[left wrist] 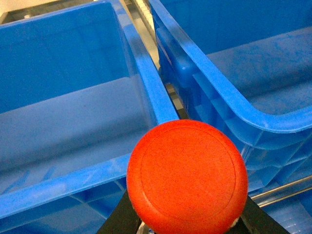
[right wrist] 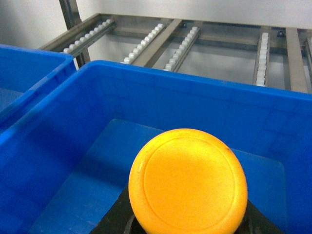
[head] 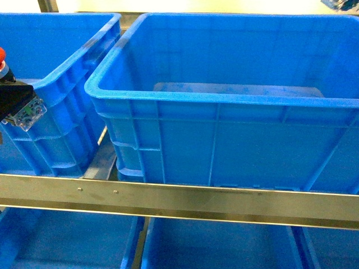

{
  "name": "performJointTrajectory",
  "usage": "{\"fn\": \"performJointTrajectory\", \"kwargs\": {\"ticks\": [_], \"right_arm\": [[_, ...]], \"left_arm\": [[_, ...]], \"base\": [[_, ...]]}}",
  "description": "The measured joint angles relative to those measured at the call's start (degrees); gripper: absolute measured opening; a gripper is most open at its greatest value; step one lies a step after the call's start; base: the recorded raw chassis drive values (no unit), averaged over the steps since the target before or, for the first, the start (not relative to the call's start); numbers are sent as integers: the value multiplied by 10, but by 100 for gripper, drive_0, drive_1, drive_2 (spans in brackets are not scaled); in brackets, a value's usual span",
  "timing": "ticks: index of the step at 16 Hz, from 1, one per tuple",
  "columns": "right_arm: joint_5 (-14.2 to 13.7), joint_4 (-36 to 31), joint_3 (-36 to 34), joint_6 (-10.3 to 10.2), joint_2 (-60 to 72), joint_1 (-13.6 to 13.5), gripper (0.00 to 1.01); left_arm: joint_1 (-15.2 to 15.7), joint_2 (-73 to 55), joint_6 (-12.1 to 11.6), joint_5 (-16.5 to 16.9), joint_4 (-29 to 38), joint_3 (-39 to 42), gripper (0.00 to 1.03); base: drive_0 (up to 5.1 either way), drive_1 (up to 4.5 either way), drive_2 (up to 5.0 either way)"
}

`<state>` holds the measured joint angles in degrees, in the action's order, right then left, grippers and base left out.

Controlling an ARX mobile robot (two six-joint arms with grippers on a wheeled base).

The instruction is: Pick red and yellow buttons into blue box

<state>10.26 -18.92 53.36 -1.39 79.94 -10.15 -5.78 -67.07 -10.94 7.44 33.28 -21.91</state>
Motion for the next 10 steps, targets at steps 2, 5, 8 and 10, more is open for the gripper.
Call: {"fn": "performJointTrajectory", "kwargs": {"ticks": [2, 5, 8, 10], "right_arm": [[-5, -7, 40, 16, 75, -3, 25], [-3, 10, 43, 35, 120, -3, 25], [-3, 16, 43, 38, 123, -3, 33], [-3, 13, 44, 40, 125, -3, 55]], "left_arm": [[0, 0, 0, 0, 0, 0, 24], [0, 0, 0, 0, 0, 0, 24], [0, 0, 0, 0, 0, 0, 24], [0, 0, 0, 0, 0, 0, 24]], "base": [[0, 0, 0], [0, 0, 0], [0, 0, 0], [0, 0, 0]]}}
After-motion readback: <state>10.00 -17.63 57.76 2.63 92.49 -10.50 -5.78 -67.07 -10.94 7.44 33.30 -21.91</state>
